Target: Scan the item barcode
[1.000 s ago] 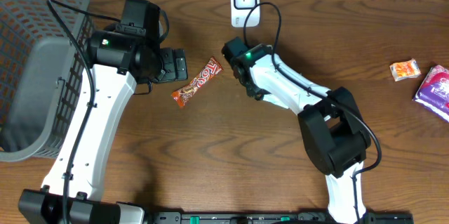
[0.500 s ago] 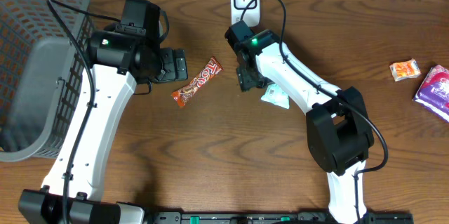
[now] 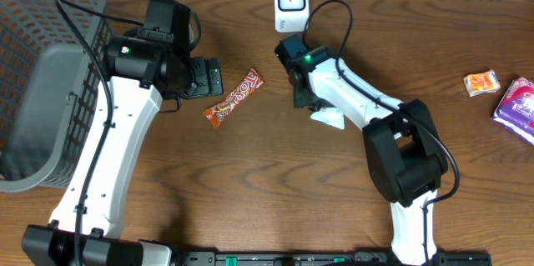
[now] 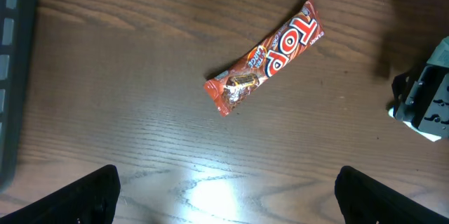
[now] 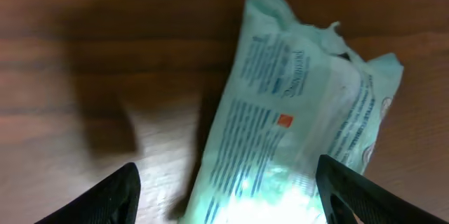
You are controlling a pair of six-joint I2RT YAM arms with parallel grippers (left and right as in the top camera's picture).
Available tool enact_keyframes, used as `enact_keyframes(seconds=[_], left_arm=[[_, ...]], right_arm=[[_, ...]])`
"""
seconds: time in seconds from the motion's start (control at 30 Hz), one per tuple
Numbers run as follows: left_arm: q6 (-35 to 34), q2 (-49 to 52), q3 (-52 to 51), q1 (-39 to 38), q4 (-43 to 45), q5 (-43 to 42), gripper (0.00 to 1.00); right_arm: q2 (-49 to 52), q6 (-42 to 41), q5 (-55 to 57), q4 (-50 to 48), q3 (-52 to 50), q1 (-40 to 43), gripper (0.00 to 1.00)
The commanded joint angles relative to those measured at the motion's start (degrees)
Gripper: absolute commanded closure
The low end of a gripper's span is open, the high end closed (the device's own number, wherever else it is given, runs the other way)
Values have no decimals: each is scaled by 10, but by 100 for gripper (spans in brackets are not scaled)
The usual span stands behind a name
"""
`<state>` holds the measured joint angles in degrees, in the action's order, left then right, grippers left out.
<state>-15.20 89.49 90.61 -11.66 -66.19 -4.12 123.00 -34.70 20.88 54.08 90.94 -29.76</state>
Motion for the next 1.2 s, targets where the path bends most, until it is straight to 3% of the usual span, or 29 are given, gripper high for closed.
enact_keyframes(seconds=[0.0,0.1,0.33,0.4,0.53,0.77,1.0,1.17], left_arm=[[-3,1,-3,2,-2,5,2],[-3,1,-3,2,-2,5,2],[-3,1,-3,2,-2,5,2],[-3,1,-3,2,-2,5,2],[-3,1,-3,2,-2,5,2],[-3,1,-3,2,-2,5,2],[-3,1,-3,2,-2,5,2],[-3,1,-3,2,-2,5,2]], right_arm=[[-1,-26,21,-22,-39,14,25],[-1,-26,16,-47,-73,23,28],[-2,-23,-79,-41,-71,54,81],[-4,-7,-130,-37,-54,68,90],[-9,59,-282,-31,-6,101,92],[-9,199,-654,-61,33,160,97],[-8,211,-738,-97,-21,200,98],[-7,188,-735,-156,-104,217,93]])
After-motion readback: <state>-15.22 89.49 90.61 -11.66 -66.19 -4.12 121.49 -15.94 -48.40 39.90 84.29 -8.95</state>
